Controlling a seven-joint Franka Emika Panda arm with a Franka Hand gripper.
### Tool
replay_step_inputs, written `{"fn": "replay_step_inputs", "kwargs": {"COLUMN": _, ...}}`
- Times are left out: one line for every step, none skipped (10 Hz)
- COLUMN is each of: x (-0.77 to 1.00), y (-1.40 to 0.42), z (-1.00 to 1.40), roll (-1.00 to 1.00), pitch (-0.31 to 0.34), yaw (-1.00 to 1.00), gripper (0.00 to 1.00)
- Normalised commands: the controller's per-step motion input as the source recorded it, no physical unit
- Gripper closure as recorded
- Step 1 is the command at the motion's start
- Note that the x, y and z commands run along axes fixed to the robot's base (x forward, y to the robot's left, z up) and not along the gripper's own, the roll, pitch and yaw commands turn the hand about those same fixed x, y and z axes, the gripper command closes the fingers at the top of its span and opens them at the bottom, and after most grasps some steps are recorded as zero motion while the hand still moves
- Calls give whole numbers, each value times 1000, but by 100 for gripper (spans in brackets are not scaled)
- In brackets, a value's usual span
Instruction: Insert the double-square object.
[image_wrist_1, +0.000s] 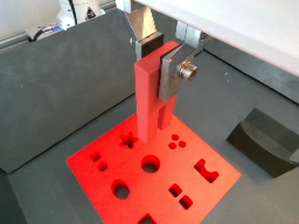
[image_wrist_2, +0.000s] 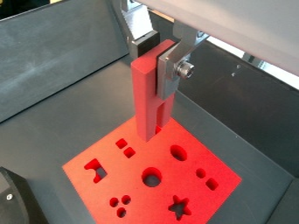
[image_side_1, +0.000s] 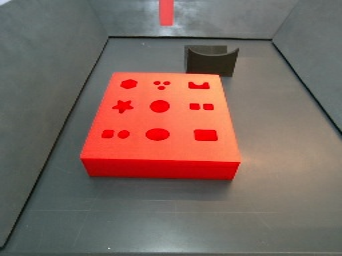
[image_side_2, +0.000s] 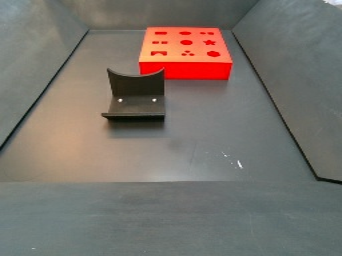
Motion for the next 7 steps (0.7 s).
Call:
{"fn": "replay_step_inputs", "kwargs": {"x": 34, "y": 0, "z": -34, "roll": 0, "pitch": 0, "yaw": -74, "gripper": 100}}
{"fn": "replay_step_inputs", "kwargs": {"x": 0, "y": 326, "z": -269, "roll": 0, "pitch": 0, "yaw": -160, "gripper": 100}}
{"fn": "replay_step_inputs", "kwargs": {"x": 117, "y": 537, "z": -334, "roll": -6, "pitch": 6, "yaw": -477, "gripper": 100}}
{"fn": "replay_step_inputs", "kwargs": {"x": 143, "y": 363, "z": -311, "roll": 0, "pitch": 0, "yaw": -674, "gripper": 100}}
{"fn": "replay_step_inputs", "kwargs": {"x": 214, "y": 140, "z": -240, "roll": 0, "pitch": 0, "yaw": -903, "gripper": 100}}
{"fn": "replay_step_inputs", "kwargs": {"x": 249, "y": 140, "z": -203, "roll": 0, "pitch": -19, "yaw": -909, "gripper": 100}}
{"fn": "replay_step_inputs", "kwargs": {"x": 291, "y": 80, "z": -231, "roll": 0, "pitch": -57, "yaw": -860, "gripper": 100}}
